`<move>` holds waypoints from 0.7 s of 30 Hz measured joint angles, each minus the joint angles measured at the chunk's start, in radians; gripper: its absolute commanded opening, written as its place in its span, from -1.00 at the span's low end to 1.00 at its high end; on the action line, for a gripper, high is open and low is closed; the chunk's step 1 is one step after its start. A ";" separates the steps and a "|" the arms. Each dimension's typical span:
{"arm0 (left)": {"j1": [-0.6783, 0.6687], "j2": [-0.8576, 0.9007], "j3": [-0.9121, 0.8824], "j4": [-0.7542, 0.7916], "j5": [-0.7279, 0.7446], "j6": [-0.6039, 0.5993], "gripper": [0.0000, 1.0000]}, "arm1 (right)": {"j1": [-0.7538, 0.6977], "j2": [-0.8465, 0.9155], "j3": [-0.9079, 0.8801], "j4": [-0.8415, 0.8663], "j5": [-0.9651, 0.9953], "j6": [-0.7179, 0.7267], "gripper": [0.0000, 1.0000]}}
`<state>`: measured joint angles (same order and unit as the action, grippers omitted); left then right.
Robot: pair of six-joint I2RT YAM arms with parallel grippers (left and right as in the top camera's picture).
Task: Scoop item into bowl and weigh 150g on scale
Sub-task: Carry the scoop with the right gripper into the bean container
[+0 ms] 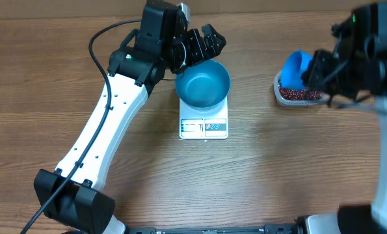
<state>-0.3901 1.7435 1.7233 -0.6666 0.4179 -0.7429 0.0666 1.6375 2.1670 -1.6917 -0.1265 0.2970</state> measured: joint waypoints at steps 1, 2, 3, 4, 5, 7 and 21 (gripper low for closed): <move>0.000 0.000 0.000 -0.010 -0.001 0.019 0.99 | 0.000 0.043 0.037 0.001 0.014 -0.013 -0.93; 0.000 0.000 0.000 -0.013 0.000 0.027 1.00 | 0.000 0.076 0.060 0.002 0.024 -0.023 -0.93; 0.000 0.000 0.000 -0.026 -0.001 0.053 1.00 | 0.000 0.108 0.075 0.001 0.040 -0.037 -0.93; 0.000 0.000 0.000 -0.035 -0.001 0.069 0.99 | -0.001 0.137 0.082 0.001 0.053 -0.050 -0.93; 0.000 0.000 0.000 -0.053 -0.002 0.090 1.00 | -0.002 0.167 0.084 -0.001 0.071 -0.069 -0.93; 0.000 0.000 0.000 -0.079 -0.004 0.125 1.00 | -0.009 0.221 0.084 -0.003 0.099 -0.116 -0.93; 0.000 0.000 0.000 -0.146 -0.023 0.249 1.00 | -0.059 0.389 0.076 -0.003 0.220 -0.406 -0.92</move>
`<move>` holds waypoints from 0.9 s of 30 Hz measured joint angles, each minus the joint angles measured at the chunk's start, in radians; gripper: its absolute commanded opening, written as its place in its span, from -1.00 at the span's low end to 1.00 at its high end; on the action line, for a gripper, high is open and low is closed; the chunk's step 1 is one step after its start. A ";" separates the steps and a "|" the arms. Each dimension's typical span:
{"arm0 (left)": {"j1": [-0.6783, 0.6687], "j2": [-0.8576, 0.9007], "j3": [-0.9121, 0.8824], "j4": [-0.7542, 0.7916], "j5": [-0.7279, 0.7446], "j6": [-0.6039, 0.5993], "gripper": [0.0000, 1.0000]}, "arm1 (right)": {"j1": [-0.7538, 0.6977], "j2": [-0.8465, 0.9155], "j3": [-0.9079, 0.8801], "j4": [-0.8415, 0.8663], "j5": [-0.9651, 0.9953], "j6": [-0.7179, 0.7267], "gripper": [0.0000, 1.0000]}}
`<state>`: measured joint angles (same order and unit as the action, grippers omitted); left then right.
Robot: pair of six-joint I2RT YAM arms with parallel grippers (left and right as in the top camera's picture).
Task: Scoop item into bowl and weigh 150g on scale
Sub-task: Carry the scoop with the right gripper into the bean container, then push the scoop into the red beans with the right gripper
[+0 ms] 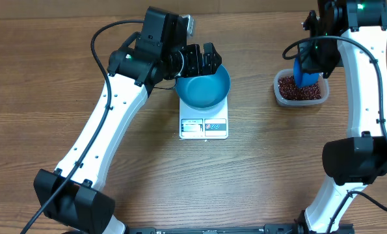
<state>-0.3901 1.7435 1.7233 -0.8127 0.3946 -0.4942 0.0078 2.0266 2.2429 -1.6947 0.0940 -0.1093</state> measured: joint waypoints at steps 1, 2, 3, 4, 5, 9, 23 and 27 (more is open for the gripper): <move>0.000 0.000 0.000 0.000 -0.003 0.001 0.99 | 0.000 0.000 -0.006 0.000 0.009 -0.010 -0.93; 0.000 0.000 0.000 0.000 -0.003 0.001 0.99 | 0.000 0.000 -0.017 0.001 0.017 -0.020 -0.93; 0.000 0.000 0.000 -0.001 -0.004 0.001 0.99 | 0.000 0.000 -0.026 0.001 0.020 -0.024 -0.93; 0.000 0.000 0.000 -0.003 -0.004 0.001 0.99 | 0.000 0.000 -0.041 0.001 0.026 -0.029 -0.93; 0.000 0.000 0.000 -0.003 -0.005 0.001 0.99 | 0.000 0.000 -0.059 0.001 0.029 -0.031 -0.93; 0.000 0.000 0.000 -0.004 -0.007 0.001 0.99 | 0.000 0.000 -0.145 0.041 0.043 -0.042 -0.93; 0.000 0.000 0.000 -0.011 -0.007 0.001 0.99 | 0.000 0.000 -0.321 0.209 0.100 -0.052 -0.79; 0.000 0.000 0.000 -0.011 -0.007 0.001 1.00 | 0.000 0.000 -0.322 0.219 0.104 -0.056 -0.56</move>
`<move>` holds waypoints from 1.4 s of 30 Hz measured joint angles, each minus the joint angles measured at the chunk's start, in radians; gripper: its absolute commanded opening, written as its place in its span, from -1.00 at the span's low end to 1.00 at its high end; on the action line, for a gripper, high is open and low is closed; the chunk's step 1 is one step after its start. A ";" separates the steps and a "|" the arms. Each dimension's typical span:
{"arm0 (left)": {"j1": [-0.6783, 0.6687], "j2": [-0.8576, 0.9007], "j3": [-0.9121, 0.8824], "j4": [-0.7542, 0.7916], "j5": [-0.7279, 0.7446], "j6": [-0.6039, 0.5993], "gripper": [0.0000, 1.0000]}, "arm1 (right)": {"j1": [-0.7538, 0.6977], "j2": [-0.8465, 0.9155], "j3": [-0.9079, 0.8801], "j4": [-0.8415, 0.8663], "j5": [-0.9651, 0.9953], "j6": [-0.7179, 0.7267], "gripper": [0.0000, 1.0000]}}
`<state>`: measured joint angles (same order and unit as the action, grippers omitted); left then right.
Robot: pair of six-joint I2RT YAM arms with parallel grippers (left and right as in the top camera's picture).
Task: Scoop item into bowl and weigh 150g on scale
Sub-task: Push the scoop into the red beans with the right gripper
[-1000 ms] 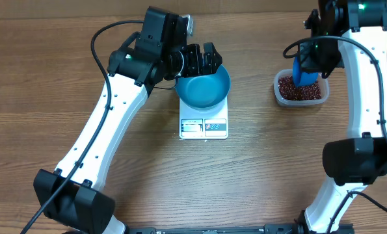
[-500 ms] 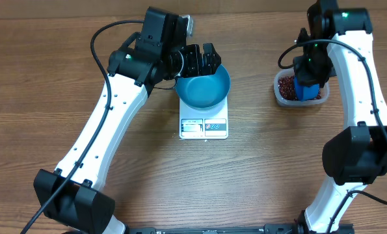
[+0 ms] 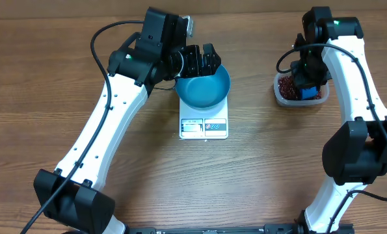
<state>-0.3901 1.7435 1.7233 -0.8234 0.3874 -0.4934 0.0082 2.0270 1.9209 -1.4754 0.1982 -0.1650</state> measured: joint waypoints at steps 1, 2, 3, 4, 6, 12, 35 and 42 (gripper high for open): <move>0.000 0.000 0.000 0.000 0.000 0.000 0.99 | 0.000 0.000 -0.001 0.003 0.001 0.002 -0.42; 0.000 0.000 0.000 0.000 0.000 0.000 0.99 | 0.000 0.000 -0.002 0.009 0.002 -0.003 -0.28; 0.000 0.000 0.000 0.000 0.000 0.000 0.99 | 0.000 0.000 -0.002 0.013 0.002 -0.005 -0.03; 0.000 0.000 0.000 0.000 0.000 0.000 0.99 | 0.000 0.000 -0.003 0.014 0.003 -0.006 0.09; 0.000 0.000 0.000 0.000 0.000 0.000 0.99 | 0.000 0.000 -0.003 0.017 0.004 -0.006 0.38; 0.000 0.000 0.000 0.000 0.000 0.000 0.99 | 0.000 0.000 0.006 0.005 0.003 0.025 0.78; 0.000 0.000 0.000 -0.002 -0.045 0.000 0.99 | 0.026 -0.226 0.044 -0.082 -0.006 0.355 0.35; 0.000 0.000 0.000 -0.008 -0.078 0.000 0.99 | 0.029 -0.293 -0.256 0.164 -0.007 0.348 0.37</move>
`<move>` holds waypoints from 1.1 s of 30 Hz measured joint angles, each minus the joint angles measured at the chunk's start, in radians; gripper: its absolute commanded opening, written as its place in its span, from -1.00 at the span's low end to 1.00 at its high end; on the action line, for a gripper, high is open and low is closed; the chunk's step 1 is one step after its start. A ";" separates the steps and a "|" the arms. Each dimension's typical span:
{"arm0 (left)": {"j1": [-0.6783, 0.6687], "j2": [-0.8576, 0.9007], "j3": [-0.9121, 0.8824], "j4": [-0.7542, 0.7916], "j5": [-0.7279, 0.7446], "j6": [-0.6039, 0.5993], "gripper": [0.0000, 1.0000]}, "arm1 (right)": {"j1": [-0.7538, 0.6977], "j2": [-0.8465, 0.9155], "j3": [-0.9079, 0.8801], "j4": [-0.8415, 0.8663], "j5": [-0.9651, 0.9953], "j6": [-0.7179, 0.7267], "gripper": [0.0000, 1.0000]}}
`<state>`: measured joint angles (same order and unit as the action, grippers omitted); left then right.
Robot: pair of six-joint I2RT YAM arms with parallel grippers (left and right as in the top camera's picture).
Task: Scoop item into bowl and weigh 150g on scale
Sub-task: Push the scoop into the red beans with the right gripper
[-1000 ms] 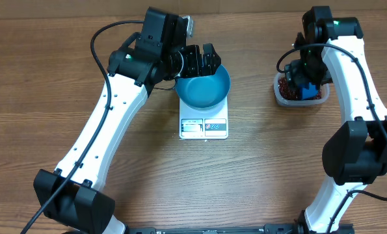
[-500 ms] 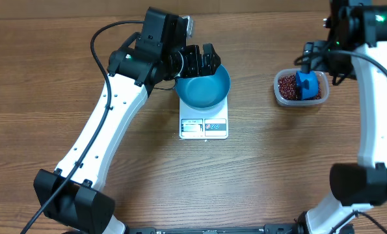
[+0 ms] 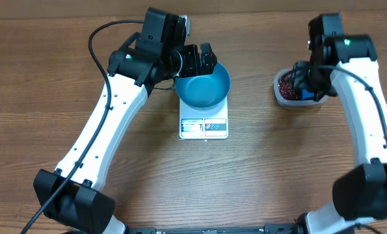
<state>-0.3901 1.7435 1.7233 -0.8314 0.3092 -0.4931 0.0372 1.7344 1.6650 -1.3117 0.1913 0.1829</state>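
A blue bowl (image 3: 205, 90) stands on the white scale (image 3: 203, 127) in the overhead view. My left gripper (image 3: 197, 61) is at the bowl's upper-left rim, with its fingers astride the rim and closed on it. To the right is a clear tub of red beans (image 3: 286, 86). My right gripper (image 3: 305, 86) hangs low over the tub and is shut on a blue scoop (image 3: 307, 95). The scoop is down in the beans at the tub's near right side and mostly hidden by the wrist. No beans show in the bowl.
The scale's display (image 3: 192, 127) faces the near edge of the wooden table (image 3: 271, 175). The left arm's cable (image 3: 95, 49) loops over the table at the far left. The right arm's white link (image 3: 369, 110) runs down the right side.
The right arm has swung its upper links out to the right, and the wrist has turned slightly over the tub. The scoop is still low in the beans. The left arm and the bowl have not moved.
At first the right gripper held the blue scoop high over the tub, and the left fingers stood above the bowl's far rim. Then the left gripper was down on the rim and the scoop hung over the beans. After that the scoop was in the beans, where it stays.
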 measured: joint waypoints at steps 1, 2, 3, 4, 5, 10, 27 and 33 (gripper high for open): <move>0.000 0.000 0.000 0.000 -0.003 0.000 0.99 | 0.000 -0.032 -0.039 0.040 0.000 -0.007 0.37; 0.000 0.000 0.000 0.000 -0.007 0.000 0.99 | 0.000 -0.060 -0.061 0.063 0.000 -0.011 0.37; 0.000 0.000 0.000 0.000 -0.009 0.000 0.99 | -0.001 -0.091 -0.084 0.092 0.000 -0.021 0.37; 0.000 0.000 0.000 0.001 -0.011 0.000 0.99 | -0.003 -0.113 -0.102 0.117 0.000 -0.031 0.36; 0.000 0.000 0.000 0.001 -0.011 0.000 0.99 | -0.005 -0.132 -0.121 0.149 -0.002 -0.047 0.35; 0.000 0.000 0.000 0.001 -0.015 0.000 0.99 | -0.011 -0.141 -0.209 0.256 -0.027 -0.145 0.26; 0.000 0.000 0.000 0.000 -0.015 0.000 0.99 | -0.067 -0.112 -0.264 0.354 -0.078 -0.232 -0.26; 0.000 0.000 0.000 -0.001 -0.015 0.000 0.99 | -0.067 -0.042 -0.265 0.360 -0.098 -0.261 -0.40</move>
<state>-0.3901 1.7435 1.7233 -0.8322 0.2939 -0.4927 -0.0296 1.6928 1.4002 -0.9516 0.0933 -0.0784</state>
